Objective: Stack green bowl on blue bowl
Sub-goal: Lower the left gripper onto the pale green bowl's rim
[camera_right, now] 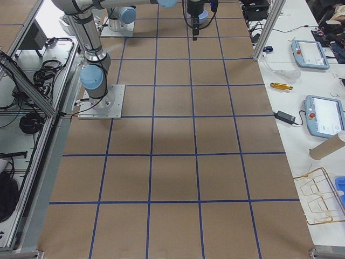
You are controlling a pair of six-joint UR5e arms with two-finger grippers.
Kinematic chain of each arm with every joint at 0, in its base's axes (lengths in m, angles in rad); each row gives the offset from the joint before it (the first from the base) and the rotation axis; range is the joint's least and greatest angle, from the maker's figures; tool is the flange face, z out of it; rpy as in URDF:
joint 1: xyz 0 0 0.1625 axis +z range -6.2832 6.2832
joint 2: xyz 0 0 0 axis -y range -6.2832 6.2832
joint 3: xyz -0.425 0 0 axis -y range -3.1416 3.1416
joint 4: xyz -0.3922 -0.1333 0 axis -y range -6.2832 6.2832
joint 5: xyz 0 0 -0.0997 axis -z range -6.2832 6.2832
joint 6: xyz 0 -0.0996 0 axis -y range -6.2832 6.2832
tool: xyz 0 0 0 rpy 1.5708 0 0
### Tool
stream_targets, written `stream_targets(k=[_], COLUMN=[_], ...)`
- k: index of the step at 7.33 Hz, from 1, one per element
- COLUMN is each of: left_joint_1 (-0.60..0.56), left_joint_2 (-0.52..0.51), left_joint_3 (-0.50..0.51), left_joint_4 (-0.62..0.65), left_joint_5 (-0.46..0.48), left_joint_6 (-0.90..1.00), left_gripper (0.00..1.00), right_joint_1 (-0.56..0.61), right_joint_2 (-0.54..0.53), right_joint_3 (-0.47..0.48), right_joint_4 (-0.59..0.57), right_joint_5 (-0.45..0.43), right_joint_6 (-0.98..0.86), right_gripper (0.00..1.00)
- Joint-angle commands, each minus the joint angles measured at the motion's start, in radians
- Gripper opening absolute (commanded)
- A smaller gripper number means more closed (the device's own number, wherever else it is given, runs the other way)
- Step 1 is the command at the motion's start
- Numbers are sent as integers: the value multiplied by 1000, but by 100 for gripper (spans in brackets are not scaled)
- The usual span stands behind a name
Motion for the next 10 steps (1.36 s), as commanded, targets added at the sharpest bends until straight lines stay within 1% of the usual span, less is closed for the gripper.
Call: stream_targets(k=[1, 3, 4, 5, 8, 9, 10], left_joint_1=[19, 28, 46, 58, 79, 82, 82], left_joint_2=[-133, -214, -246, -272, -331, -341, -346], left_joint_3=[147, 235, 249, 254, 275, 277, 277], left_joint_4=[0, 2, 2, 5, 26, 28, 31], left_joint_5=[-19, -24, -25, -51, -61, -61, -61], left_joint_6=[230, 331, 336, 401, 423, 434, 449], left_gripper=[96, 94, 94, 94, 91, 80, 65], right_joint_1=[0, 0, 0, 0, 0, 0, 0], right_joint_2=[-1, -1, 1, -1, -1, -1, -1], right_joint_3=[0, 0, 0, 0, 0, 0, 0], right_joint_4=[0, 0, 0, 0, 0, 0, 0], right_joint_5=[0, 0, 0, 0, 0, 2, 0], right_joint_6=[0, 0, 0, 0, 0, 2, 0], right_gripper=[100, 100, 100, 100, 100, 100, 100])
